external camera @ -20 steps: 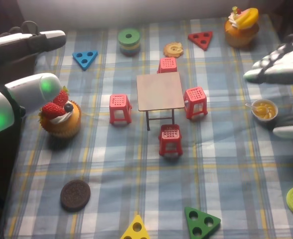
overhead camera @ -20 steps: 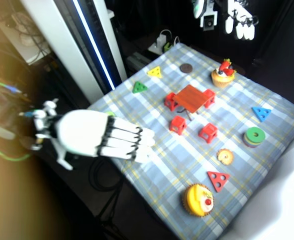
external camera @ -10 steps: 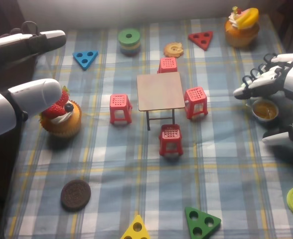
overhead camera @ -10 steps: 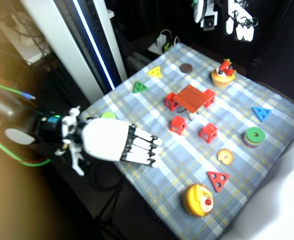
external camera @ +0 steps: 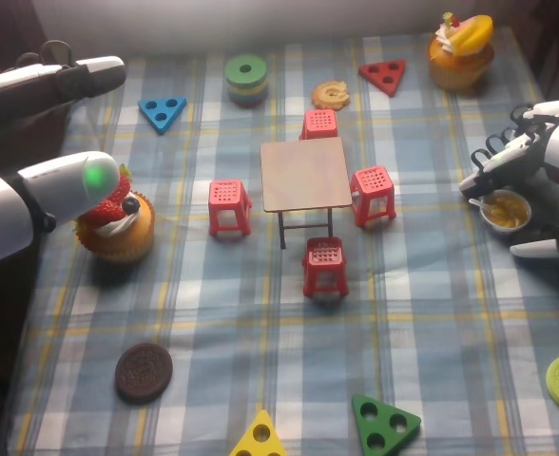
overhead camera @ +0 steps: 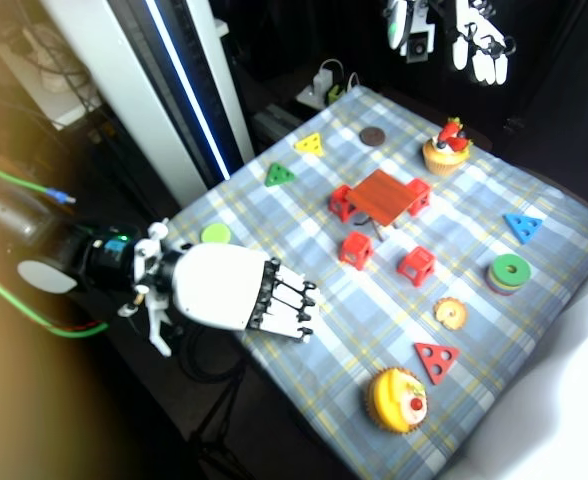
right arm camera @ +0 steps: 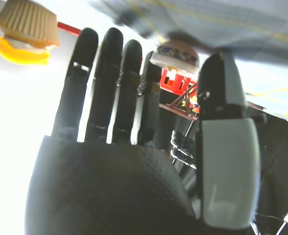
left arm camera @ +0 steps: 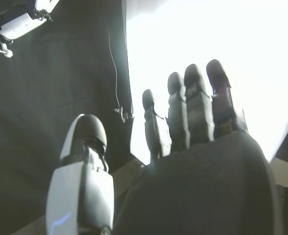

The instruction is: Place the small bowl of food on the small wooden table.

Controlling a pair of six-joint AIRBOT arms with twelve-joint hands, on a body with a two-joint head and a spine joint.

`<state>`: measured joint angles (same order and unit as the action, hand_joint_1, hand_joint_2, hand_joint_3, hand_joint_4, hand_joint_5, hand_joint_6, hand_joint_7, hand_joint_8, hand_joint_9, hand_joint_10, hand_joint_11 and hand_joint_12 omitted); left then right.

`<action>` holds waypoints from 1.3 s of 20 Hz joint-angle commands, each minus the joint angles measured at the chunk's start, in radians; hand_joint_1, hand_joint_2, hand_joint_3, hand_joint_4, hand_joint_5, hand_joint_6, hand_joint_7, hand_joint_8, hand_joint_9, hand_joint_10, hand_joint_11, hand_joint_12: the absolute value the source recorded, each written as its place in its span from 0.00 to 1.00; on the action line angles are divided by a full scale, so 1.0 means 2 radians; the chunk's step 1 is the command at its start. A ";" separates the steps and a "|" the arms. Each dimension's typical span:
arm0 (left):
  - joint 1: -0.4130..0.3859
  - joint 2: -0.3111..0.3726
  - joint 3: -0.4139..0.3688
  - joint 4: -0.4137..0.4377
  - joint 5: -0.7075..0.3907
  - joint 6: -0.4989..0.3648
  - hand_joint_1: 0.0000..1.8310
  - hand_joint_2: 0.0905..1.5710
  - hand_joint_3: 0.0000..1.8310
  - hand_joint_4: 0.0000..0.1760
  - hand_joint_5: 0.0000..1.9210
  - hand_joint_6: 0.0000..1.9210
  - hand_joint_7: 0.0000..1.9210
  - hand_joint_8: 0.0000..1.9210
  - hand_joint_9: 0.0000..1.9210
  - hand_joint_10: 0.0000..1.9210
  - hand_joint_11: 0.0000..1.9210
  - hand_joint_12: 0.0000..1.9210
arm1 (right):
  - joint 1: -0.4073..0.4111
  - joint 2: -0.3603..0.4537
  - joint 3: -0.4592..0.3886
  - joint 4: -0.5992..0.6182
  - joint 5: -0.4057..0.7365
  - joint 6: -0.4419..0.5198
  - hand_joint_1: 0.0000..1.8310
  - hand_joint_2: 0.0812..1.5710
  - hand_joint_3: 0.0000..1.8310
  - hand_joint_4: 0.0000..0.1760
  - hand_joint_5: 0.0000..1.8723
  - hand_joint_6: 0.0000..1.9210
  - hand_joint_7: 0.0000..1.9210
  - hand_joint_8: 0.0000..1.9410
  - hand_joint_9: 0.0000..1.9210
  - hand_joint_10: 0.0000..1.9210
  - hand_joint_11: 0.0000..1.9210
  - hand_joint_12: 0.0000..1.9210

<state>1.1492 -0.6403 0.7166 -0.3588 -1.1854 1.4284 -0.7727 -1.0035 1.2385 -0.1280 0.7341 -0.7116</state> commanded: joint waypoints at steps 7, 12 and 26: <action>-0.005 -0.002 0.001 0.000 -0.060 -0.003 0.25 0.70 0.00 0.97 0.22 0.00 0.19 0.00 0.16 0.00 0.00 0.28 | 0.008 0.001 0.002 0.006 0.044 -0.001 0.67 0.68 0.00 0.00 0.56 0.40 0.52 0.56 0.46 0.36 0.26 0.76; -0.005 -0.001 0.002 -0.001 -0.060 -0.003 0.23 0.71 0.00 1.00 0.20 0.00 0.18 0.00 0.15 0.00 0.00 0.24 | 0.024 0.015 -0.012 -0.003 0.081 -0.001 0.76 0.66 0.00 0.00 0.60 0.30 0.57 0.45 0.48 0.60 0.38 0.65; -0.005 -0.001 0.005 -0.001 -0.053 -0.003 0.20 0.72 0.00 1.00 0.19 0.00 0.18 0.00 0.15 0.00 0.00 0.23 | 0.146 -0.025 -0.006 -0.116 0.118 0.051 0.71 0.64 0.00 0.00 0.66 0.15 0.61 0.47 0.57 0.46 0.46 0.67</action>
<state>1.1492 -0.6403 0.7238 -0.3664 -1.1778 1.4277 -0.4896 -1.0599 1.2236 -0.3931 0.8536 -0.6136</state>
